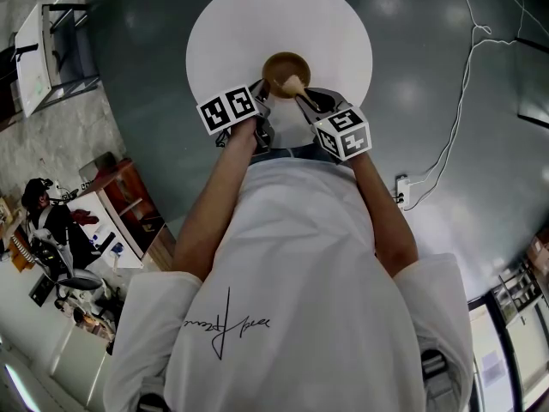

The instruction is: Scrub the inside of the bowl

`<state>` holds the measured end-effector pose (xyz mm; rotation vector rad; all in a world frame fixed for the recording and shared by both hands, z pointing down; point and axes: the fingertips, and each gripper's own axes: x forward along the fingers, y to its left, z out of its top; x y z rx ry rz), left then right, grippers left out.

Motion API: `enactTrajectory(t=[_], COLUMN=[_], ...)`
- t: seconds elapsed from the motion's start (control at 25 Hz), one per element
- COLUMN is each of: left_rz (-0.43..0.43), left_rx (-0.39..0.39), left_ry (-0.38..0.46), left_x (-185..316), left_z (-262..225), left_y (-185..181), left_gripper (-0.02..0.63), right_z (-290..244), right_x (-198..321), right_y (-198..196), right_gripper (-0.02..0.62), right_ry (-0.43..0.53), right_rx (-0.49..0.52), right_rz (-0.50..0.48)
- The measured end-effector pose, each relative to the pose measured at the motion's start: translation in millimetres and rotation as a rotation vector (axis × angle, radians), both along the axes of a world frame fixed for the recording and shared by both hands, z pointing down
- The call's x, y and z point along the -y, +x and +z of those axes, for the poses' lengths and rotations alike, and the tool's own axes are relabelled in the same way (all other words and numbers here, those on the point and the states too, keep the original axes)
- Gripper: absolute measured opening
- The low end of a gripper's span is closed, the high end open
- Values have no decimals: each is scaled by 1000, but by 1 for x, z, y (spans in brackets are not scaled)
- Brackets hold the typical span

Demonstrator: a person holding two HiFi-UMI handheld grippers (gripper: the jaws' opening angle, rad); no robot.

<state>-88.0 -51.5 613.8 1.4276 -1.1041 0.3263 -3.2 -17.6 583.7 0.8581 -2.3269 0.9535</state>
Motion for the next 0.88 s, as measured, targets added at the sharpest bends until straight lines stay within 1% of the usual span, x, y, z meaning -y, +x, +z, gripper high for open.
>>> enactTrajectory(t=[0.24,0.6,0.68,0.88], left_rz=[-10,-25,-18,34], left_rx=[-10,-27,-22,22], left_ry=[-4,-7,-5,25], left_x=[0,-2,-2,0], left_z=[1,-1,-1,-3], left_y=[3,-3,-2,-1], left_gripper=[9,9,9,9], right_z=[1,-2,-3,-2], right_x=[-12,-13,-15,-17], right_y=[-18,-31,-33,-36], right_gripper=[80,80,80,80], right_ry=[0,-3,-1,-4], right_rx=[5,14,16,18], right_rz=[-76,-97,-106,-118])
